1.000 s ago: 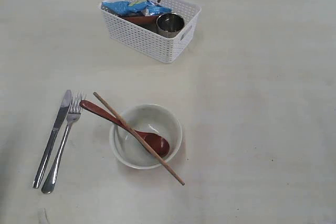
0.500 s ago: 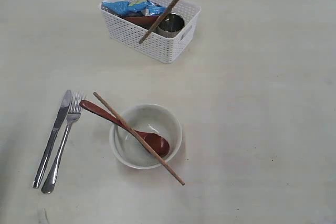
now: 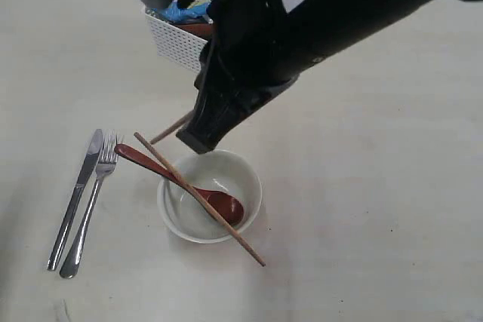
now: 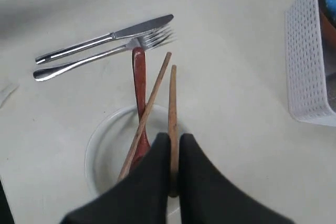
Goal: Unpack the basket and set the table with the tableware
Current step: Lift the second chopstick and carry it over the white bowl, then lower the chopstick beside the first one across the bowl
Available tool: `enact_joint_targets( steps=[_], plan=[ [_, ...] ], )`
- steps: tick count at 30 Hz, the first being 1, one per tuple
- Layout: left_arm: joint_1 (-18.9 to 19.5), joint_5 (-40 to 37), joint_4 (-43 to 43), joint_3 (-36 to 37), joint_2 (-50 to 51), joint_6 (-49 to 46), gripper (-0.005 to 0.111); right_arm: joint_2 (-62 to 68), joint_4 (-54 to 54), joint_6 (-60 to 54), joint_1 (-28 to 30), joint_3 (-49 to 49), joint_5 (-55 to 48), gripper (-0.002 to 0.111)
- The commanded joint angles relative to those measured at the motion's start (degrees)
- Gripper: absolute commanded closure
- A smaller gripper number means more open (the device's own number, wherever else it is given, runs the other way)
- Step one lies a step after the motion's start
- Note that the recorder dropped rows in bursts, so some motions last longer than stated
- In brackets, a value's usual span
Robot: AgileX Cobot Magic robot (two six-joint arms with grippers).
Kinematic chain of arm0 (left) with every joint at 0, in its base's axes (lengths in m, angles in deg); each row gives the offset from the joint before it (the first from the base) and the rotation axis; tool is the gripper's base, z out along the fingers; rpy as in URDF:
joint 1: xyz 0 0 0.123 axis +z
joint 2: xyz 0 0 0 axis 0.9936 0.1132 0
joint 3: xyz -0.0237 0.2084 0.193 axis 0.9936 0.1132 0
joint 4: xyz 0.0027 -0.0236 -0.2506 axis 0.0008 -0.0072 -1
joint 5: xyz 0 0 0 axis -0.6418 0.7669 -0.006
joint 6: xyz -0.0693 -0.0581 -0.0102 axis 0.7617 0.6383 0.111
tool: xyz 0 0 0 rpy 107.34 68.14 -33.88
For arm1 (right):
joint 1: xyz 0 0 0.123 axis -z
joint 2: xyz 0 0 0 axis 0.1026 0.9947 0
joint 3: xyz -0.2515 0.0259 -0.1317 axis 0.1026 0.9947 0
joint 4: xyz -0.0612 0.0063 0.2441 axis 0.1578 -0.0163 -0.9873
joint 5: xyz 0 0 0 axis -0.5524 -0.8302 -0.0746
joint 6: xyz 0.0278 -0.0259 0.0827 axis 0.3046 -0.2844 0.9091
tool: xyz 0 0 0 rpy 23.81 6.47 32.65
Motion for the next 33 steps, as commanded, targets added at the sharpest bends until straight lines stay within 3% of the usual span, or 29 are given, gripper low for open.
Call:
enact_joint_targets(
  steps=[1, 33],
  plan=[
    [0.1, 0.1, -0.2, 0.2, -0.2, -0.1, 0.107, -0.4, 2.7, 2.3, -0.1, 3.9, 1.6, 0.109],
    [0.1, 0.1, -0.2, 0.2, -0.2, -0.1, 0.107, -3.8, 0.0, 4.2, -0.2, 16.0, 2.6, 0.109]
  ],
)
